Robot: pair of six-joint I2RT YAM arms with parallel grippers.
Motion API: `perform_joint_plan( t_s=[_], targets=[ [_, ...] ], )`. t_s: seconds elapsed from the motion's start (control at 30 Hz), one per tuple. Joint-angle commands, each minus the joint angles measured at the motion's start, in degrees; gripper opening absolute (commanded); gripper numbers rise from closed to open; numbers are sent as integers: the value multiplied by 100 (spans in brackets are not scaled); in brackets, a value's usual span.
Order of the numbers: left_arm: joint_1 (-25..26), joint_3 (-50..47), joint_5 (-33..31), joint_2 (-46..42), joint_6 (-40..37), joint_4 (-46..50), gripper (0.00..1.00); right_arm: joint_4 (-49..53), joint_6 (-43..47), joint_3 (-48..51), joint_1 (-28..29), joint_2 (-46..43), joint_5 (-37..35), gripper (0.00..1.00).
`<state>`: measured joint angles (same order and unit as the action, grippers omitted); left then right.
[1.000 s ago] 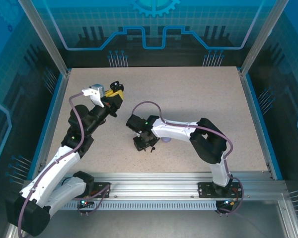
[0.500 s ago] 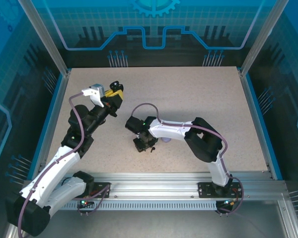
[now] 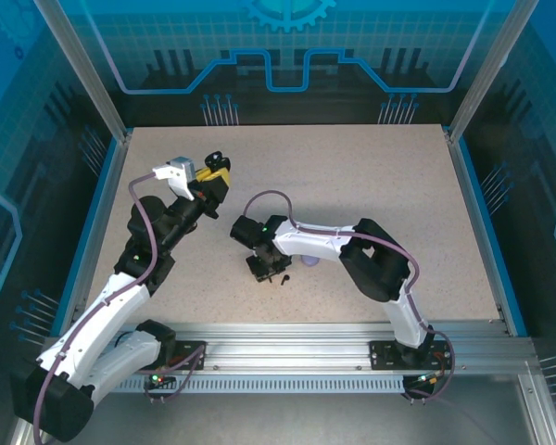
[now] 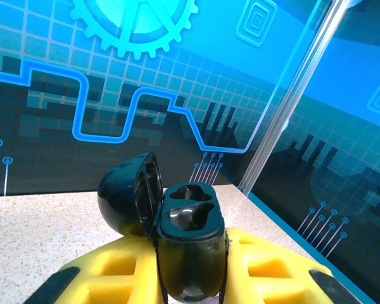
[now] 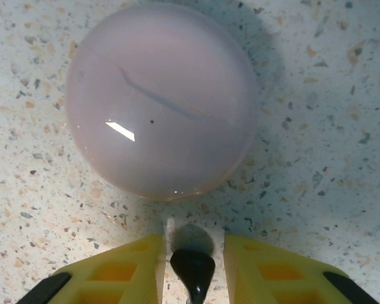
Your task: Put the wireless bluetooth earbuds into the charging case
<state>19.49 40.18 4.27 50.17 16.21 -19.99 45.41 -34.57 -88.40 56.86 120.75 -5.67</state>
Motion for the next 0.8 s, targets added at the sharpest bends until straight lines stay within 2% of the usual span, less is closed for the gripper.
perform_joint_plan(
  t_s=[0.0, 0.27, 0.43, 0.67, 0.77],
  targets=[
    [-16, -79, -52, -113, 5, -234, 0, 339, -250, -193, 101, 224, -94, 31],
    [-16, -86, -54, -96, 1, -244, 0, 429, -340, -178, 174, 300, -178, 30],
    [-16, -81, -49, -88, 11, -248, 0, 368, -340, -103, 194, 256, -163, 25],
    [-15, -82, -32, -92, 24, -243, 0, 258, -323, -65, 196, 130, -163, 10],
    [-15, -81, -8, -92, 40, -234, 0, 210, -340, -55, 194, -7, -193, 8]
  ],
)
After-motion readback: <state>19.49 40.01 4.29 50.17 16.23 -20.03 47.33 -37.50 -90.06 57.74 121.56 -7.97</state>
